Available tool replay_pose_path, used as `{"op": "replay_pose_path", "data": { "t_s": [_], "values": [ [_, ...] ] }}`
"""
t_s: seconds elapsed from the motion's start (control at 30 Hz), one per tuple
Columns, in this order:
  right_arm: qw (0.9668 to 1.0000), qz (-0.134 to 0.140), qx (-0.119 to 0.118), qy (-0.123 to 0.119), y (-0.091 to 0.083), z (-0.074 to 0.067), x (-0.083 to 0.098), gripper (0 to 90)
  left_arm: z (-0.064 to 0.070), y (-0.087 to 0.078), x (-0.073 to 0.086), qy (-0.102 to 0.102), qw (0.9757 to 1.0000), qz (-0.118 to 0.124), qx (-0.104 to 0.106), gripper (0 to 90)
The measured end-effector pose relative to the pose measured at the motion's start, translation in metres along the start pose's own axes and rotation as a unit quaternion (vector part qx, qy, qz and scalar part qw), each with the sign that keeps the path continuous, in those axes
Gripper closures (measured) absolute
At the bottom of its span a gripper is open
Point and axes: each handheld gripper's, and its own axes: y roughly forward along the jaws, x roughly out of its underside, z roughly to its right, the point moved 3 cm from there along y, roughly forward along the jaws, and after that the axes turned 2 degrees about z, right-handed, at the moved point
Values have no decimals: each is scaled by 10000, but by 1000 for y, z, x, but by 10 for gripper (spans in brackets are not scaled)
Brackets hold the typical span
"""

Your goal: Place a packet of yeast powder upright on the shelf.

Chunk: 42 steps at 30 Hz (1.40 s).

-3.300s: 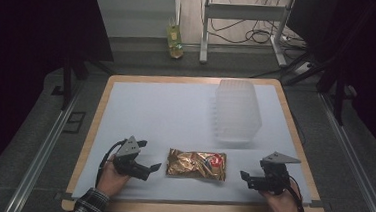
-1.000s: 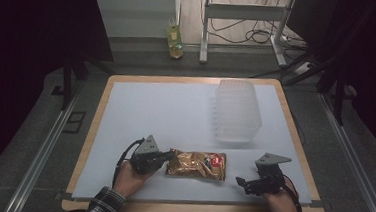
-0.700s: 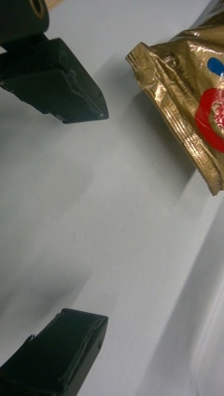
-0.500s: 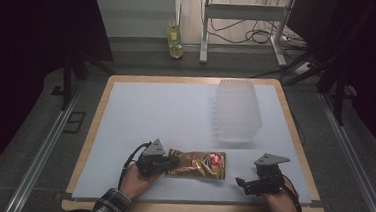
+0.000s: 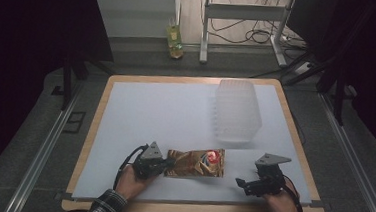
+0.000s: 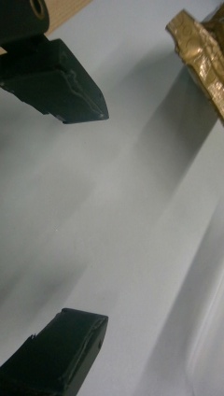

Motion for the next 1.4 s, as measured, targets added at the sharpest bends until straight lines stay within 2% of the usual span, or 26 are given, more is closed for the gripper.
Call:
{"op": "replay_pose_path", "data": {
  "t_s": [0.1, 0.13, 0.17, 0.2, 0.4, 0.5, 0.53, 0.63, 0.77, 0.87, 0.9, 0.97, 1.0, 1.03, 1.07, 1.1, 1.2, 1.23, 1.27, 1.3, 1.4],
  "values": [
    [9999, 53, -92, 15, -3, -3, -2, 42, 0, 0, 2, 10, 9999, -84, -54, 900],
    [9999, 80, -111, 19, -3, -4, -2, 42, -1, 0, 4, 74, 9996, -208, -173, 900],
    [9999, 66, -126, 52, -4, -5, -3, 42, -1, 0, 4, 74, 9996, -208, -173, 900],
    [9998, 88, -166, 41, -3, -6, -4, 42, -2, 0, 6, 63, 9992, -339, -203, 900],
    [9988, 100, -430, 228, -2, -12, -7, 37, -2, 1, 6, 70, 9993, -320, -195, 900],
    [9964, 31, -736, 409, 1, -17, -11, 28, -3, 1, 6, 23, 9993, -319, -177, 900],
    [9964, 31, -736, 409, 1, -17, -11, 28, -3, 1, 6, 27, 9993, -318, -171, 900],
    [9933, -50, -1017, 543, 3, -21, -17, 28, -3, 0, 6, 4, 9993, -324, -167, 900],
    [9928, -133, -1085, 491, 6, -28, -22, 32, -4, 0, 6, -43, 9994, -321, -143, 900],
    [9922, -143, -1102, 561, 8, -30, -25, 43, -4, 0, 6, -36, 9994, -321, -152, 900],
    [9915, -143, -1143, 600, 9, -31, -27, 46, -4, 0, 6, -32, 9994, -319, -156, 900],
    [9885, -139, -1234, 860, 12, -29, -31, 76, -3, 0, 6, 8, 9993, -325, -187, 900],
    [9885, -139, -1234, 860, 12, -29, -31, 76, -3, 0, 6, 8, 9993, -325, -187, 900],
    [9851, -149, -1356, 1046, 14, -28, -33, 99, -3, 0, 6, 12, 9993, -325, -190, 900],
    [9851, -149, -1356, 1046, 14, -28, -33, 99, -3, 0, 6, 12, 9993, -325, -190, 900],
    [9818, -132, -1510, 1147, 16, -27, -36, 117, -3, 0, 6, 12, 9993, -324, -189, 900],
    [9802, -107, -1565, 1210, 18, -28, -40, 131, -3, 0, 6, 15, 9993, -325, -187, 900],
    [9781, -93, -1623, 1301, 21, -28, -44, 150, -3, 0, 6, 11, 9993, -325, -186, 900],
    [9781, -93, -1623, 1301, 21, -28, -44, 150, -3, 0, 6, 11, 9993, -325, -186, 900],
    [9757, -71, -1708, 1369, 25, -30, -48, 155, -3, 0, 6, 7, 9993, -324, -184, 900],
    [9746, -130, -1715, 1431, 33, -33, -53, 172, -3, 0, 6, 9, 9993, -323, -184, 900]
  ]
}}
